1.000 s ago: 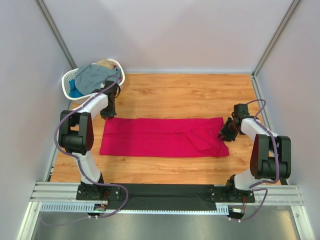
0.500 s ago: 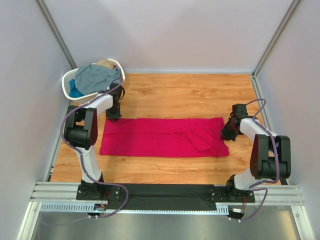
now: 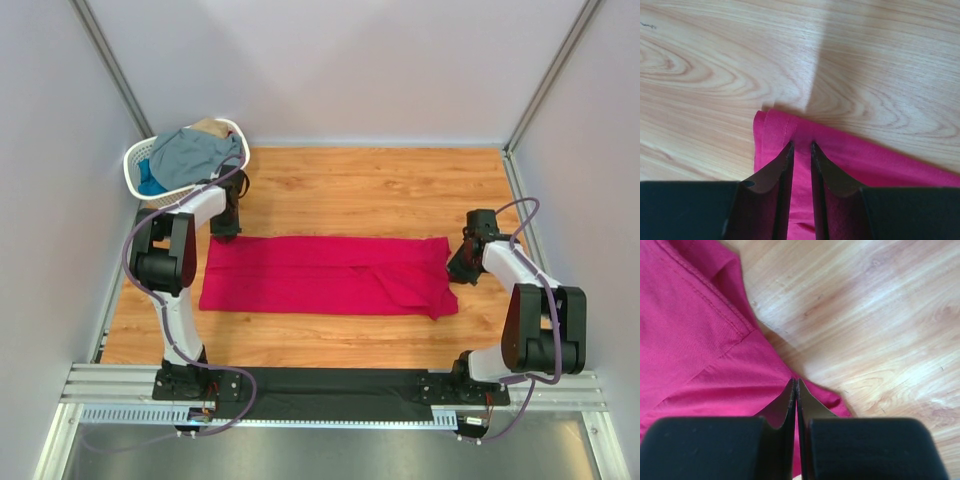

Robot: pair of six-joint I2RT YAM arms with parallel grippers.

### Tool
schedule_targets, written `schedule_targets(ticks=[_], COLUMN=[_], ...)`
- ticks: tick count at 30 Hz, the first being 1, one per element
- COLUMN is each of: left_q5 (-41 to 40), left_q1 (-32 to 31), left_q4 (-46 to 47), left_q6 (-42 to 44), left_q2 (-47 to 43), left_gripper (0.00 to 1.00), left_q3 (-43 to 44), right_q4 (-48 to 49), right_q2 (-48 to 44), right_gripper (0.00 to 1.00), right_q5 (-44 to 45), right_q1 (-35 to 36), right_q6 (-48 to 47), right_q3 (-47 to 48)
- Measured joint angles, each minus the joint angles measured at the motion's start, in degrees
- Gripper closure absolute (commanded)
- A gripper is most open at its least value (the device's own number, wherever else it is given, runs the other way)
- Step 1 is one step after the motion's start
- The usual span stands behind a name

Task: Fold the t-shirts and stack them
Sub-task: Fold the tshirt

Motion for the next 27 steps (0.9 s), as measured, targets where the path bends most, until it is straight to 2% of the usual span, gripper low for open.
schedule_targets(ticks=[9, 11, 12, 15, 17, 18, 21, 24, 27], left_q5=[-0.76, -0.66, -0.57, 0.68, 1.84, 2.38, 4.92, 8.52, 12.61], left_q1=[0.07, 0.28, 0.44, 0.66, 0.72, 0.7, 0.57, 0.28, 0.07], left_q4=[-1.55, -2.05, -2.29, -3.54, -4.7, -5.07, -5.84, -5.55, -4.26], left_q6=[-0.26, -0.22, -0.2, 0.02, 0.22, 0.24, 0.87, 1.22, 1.18], left_q2=[0.81, 0.98, 0.98, 0.74, -0.15, -0.85, -4.66, -10.84, -18.43], left_gripper=[0.73, 0.71, 0.7, 0.66, 0.65, 0.61, 0.6, 0.6, 0.6], left_q3=[1.4, 1.9, 2.14, 3.32, 4.37, 4.72, 5.46, 4.63, 0.9], right_q4=[-0.92, -0.81, -0.96, -2.82, -5.14, -5.99, -8.0, -8.52, -9.6], right_q2=[-0.02, -0.02, -0.02, -0.26, -1.36, -2.4, -6.23, -10.12, -11.15], right_gripper=[1.0, 0.92, 0.84, 0.77, 0.76, 0.75, 0.76, 0.74, 0.77], right_q5=[3.17, 2.73, 2.34, 1.92, 1.84, 1.84, 1.53, 0.96, 0.37], right_q1=[0.04, 0.04, 0.04, 0.2, 0.46, 0.66, 1.86, 6.36, 15.89], right_q6=[0.52, -0.17, -0.72, -2.78, -4.07, -4.68, -5.95, -7.06, -7.65], right_q3=[-1.46, -1.4, -1.25, 0.61, 2.91, 4.17, 7.3, 8.52, 8.48])
